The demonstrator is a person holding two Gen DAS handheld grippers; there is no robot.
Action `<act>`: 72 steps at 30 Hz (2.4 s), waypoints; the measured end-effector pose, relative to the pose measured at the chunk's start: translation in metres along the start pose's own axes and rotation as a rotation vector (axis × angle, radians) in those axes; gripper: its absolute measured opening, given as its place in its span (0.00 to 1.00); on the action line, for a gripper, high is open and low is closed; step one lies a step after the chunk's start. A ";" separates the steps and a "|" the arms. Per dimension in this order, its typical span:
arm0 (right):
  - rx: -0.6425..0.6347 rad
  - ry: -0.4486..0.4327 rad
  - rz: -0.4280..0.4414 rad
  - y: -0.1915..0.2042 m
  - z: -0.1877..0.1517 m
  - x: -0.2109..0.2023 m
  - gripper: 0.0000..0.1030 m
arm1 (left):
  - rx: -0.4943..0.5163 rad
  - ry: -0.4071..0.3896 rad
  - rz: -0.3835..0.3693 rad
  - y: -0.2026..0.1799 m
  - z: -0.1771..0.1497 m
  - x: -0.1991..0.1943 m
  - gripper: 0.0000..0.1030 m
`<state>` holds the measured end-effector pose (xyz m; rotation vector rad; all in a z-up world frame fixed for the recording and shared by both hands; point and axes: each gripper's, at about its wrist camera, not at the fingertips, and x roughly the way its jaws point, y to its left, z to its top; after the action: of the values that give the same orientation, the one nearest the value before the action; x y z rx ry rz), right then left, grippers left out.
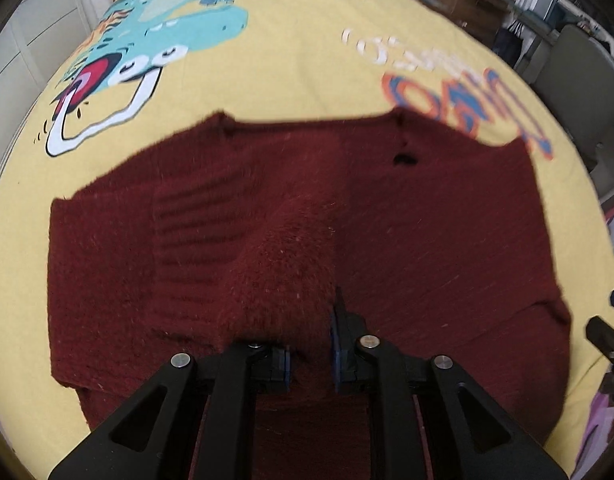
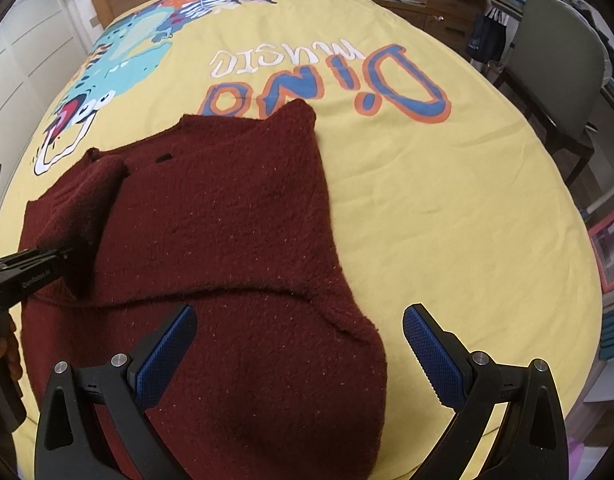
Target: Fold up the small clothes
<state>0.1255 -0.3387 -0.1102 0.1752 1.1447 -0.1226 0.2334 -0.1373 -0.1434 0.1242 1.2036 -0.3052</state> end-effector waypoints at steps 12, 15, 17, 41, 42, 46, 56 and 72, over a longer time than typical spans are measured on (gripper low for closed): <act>0.003 -0.005 0.007 -0.002 -0.003 -0.001 1.00 | -0.009 0.093 -0.048 0.005 -0.008 0.003 0.63; 0.004 -0.009 0.008 -0.002 -0.004 -0.002 1.00 | 0.001 0.104 -0.064 0.006 -0.011 -0.004 0.81; -0.008 -0.012 0.009 0.001 -0.004 -0.002 1.00 | -0.002 0.114 -0.074 0.012 -0.015 -0.010 0.91; -0.112 0.025 0.032 0.049 -0.010 0.007 1.00 | -0.208 0.089 0.097 0.180 -0.082 -0.058 0.91; -0.116 0.030 0.029 0.050 -0.010 0.008 1.00 | -0.216 0.101 0.099 0.184 -0.086 -0.052 0.91; -0.119 0.038 0.020 0.053 -0.010 0.010 1.00 | -0.227 0.113 0.106 0.191 -0.092 -0.030 0.90; -0.160 0.028 0.017 0.080 0.002 0.006 1.00 | -0.209 0.057 0.089 0.179 -0.084 -0.012 0.83; -0.463 -0.009 0.120 0.221 0.043 -0.012 1.00 | -0.170 0.051 -0.004 0.171 -0.061 -0.019 0.16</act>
<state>0.1997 -0.1308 -0.0655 -0.1679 1.1214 0.2473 0.2237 0.0444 -0.1592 -0.0178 1.2757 -0.2036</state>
